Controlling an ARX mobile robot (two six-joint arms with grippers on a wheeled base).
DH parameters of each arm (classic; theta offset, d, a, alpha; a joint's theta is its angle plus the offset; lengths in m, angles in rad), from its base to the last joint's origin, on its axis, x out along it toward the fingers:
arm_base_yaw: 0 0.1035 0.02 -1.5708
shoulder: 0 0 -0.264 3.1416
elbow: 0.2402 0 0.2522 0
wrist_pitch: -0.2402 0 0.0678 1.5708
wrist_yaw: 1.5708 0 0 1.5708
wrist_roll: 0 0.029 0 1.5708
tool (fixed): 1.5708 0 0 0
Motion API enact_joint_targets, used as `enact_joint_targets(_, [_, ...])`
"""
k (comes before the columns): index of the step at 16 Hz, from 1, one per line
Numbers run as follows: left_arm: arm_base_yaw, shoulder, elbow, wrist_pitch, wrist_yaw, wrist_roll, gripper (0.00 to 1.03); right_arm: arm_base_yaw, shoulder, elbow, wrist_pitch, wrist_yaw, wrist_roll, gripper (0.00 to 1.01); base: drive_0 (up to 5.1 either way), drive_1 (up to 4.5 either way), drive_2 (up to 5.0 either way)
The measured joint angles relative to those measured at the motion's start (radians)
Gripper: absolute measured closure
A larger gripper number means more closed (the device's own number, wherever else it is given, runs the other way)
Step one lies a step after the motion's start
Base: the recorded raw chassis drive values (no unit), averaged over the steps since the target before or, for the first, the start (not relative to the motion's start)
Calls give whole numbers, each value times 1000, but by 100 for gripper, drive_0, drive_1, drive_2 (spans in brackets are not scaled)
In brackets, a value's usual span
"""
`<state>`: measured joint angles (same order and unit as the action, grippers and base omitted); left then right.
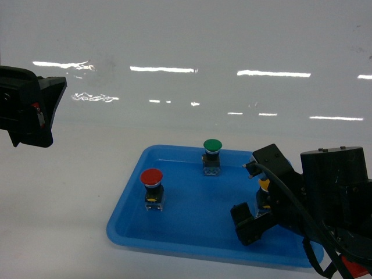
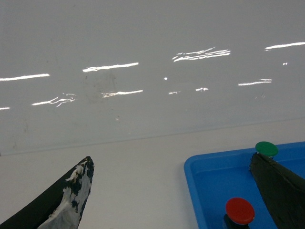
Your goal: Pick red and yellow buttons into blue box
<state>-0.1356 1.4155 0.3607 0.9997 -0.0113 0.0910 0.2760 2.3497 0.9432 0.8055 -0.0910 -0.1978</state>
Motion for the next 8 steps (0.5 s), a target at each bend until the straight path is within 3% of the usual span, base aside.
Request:
enact_joint_targets(3, [0,0,0,0,0,0,5,6,0,2,14,-10,-11,3,0,0,0])
enact_joint_targets(4, [0,0,0,0,0,0,5,6,0,2,15,-11,-13,8,0,0,0])
enact_joint_targets(8, [0,0,0,0,0,0,5,6,0,2,15,-11,-14,48,0,0,0])
